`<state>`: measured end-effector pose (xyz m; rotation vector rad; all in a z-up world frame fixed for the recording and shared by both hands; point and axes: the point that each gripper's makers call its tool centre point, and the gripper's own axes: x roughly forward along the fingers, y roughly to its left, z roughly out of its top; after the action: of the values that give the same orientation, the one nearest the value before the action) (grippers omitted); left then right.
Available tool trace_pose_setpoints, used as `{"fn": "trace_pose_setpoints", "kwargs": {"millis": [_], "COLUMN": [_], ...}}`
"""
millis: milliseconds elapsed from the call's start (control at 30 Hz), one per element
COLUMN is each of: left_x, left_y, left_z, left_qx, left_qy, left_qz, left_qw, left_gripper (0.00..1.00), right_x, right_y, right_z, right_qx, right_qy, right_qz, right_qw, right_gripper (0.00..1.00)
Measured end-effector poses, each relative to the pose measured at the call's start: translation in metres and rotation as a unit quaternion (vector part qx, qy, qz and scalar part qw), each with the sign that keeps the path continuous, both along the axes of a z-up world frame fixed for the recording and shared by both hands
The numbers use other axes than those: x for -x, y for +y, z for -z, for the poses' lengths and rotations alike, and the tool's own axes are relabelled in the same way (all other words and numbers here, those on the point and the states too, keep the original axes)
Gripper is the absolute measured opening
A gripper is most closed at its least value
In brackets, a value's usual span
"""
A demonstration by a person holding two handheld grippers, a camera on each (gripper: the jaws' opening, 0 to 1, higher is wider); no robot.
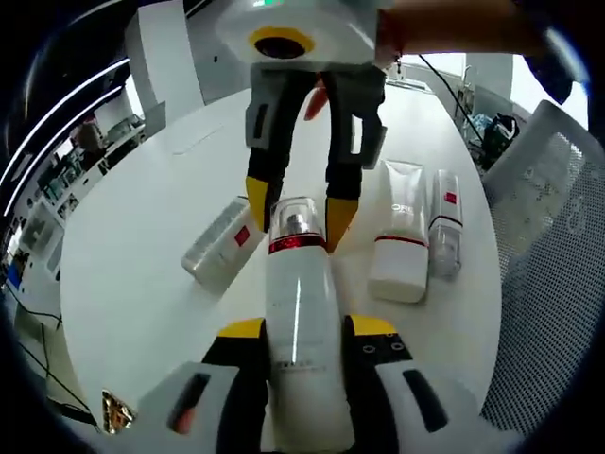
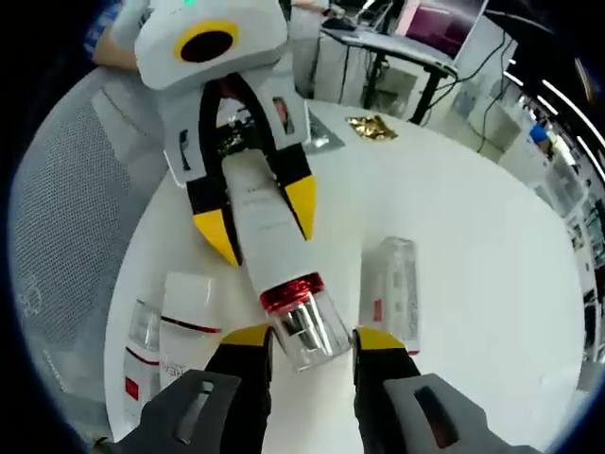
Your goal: Arrange the skincare products in the storage area until every visible bottle or jar stands upright without overlapping.
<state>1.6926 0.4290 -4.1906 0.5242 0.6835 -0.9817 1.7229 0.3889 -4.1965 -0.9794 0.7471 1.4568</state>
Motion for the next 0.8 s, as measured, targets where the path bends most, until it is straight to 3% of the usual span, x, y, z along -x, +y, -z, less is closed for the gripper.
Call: {"fn": "trace_pose_setpoints", "kwargs": {"millis": [233,333,533,800], "left_x": [0.001,0.001,-0.003,-0.012], "left_y": [-0.001,-0.001,0.001,0.002], "left_z": [0.000,0.000,-0.005,-0.020], "left_qx": [0.004,0.005,0.004,0.037], "left_qy": [-0.002,-0.001,-0.001,0.006], "left_qz": [0.006,0.005,-0.012,-0.056], "left_qw": [1.0000,1.0000,0.9999,0.9977], "left_gripper": [0.27,0.27,0.28,0.27], "right_x": [0.003,0.004,0.002,0.000], "right_y": [0.000,-0.002,-0.002,0.006], "right_z": [0.002,0.000,-0.020,-0.065], "right_qx": [0.034,0.067,0.087,0.111], "right_qy": [-0.001,-0.009,-0.028,-0.086], "right_qz": [-0.033,-0.038,-0.049,-0.110], "right_qw": [0.9989,0.9970,0.9946,0.9840], "right_gripper": [0.28,0.27,0.26,0.24]}}
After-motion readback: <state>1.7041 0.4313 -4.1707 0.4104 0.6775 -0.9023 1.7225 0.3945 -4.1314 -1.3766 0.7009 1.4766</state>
